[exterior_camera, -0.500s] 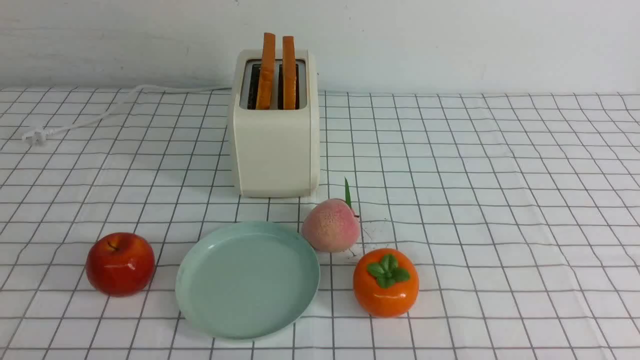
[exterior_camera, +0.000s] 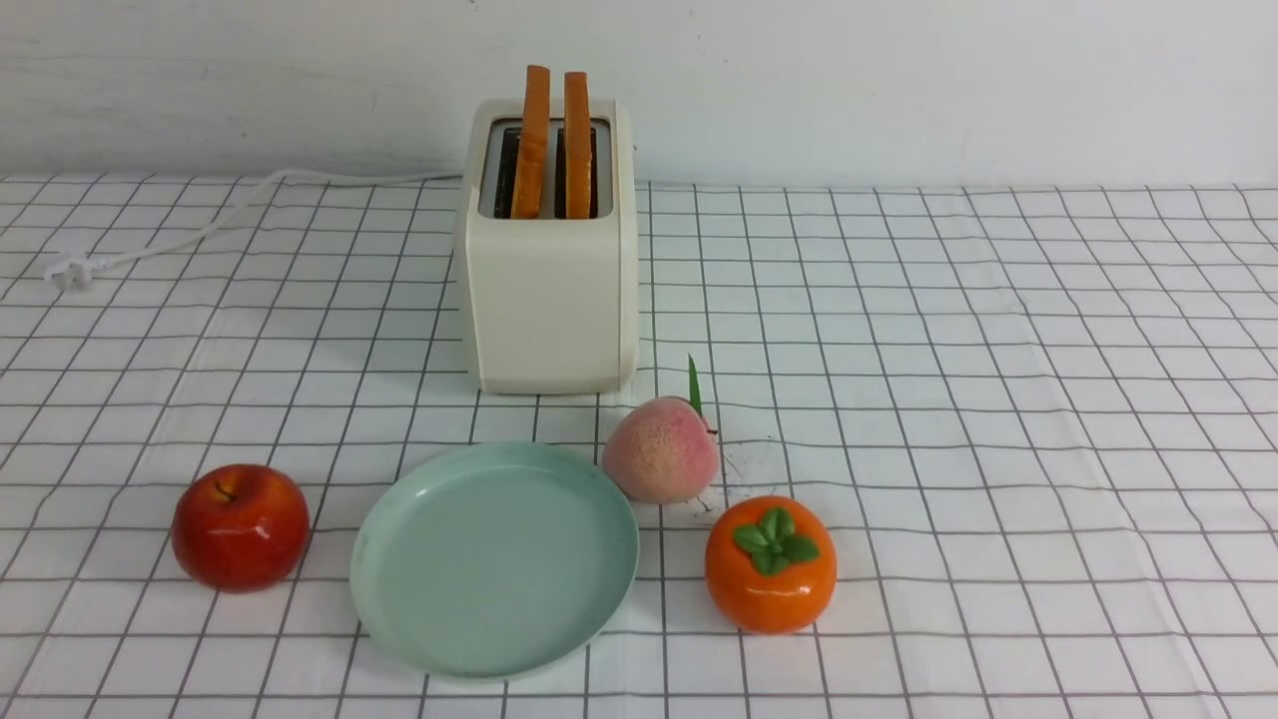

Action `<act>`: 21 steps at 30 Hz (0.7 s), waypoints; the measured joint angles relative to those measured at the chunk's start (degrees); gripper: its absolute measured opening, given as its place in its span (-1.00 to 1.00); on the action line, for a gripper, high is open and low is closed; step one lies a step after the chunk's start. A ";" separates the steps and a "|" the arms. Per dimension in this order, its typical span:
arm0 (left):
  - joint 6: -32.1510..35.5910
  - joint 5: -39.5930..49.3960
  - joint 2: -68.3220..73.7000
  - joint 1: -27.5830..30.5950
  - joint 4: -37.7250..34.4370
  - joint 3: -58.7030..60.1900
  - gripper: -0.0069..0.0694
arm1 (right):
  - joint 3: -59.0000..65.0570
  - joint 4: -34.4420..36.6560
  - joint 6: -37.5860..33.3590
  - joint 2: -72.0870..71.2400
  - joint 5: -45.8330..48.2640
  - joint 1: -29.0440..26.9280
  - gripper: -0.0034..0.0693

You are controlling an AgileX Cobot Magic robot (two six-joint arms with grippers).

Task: Take toasted bread from bread machine on white checkered table place on plate.
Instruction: 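Reach for a toast slice standing in the toaster with the left gripper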

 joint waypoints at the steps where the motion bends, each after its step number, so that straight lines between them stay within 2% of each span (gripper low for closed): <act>1: 0.00 0.00 0.00 0.00 0.00 0.00 -0.19 | 0.00 0.00 0.00 0.00 0.00 0.00 -0.25; 15: 0.00 -0.39 0.00 0.00 0.00 0.00 -0.19 | 0.00 -0.06 0.00 0.00 0.00 0.00 -0.25; 21: -0.14 -4.04 0.00 0.00 -1.42 0.00 -0.19 | 0.00 -0.06 0.00 0.00 0.00 0.00 -0.25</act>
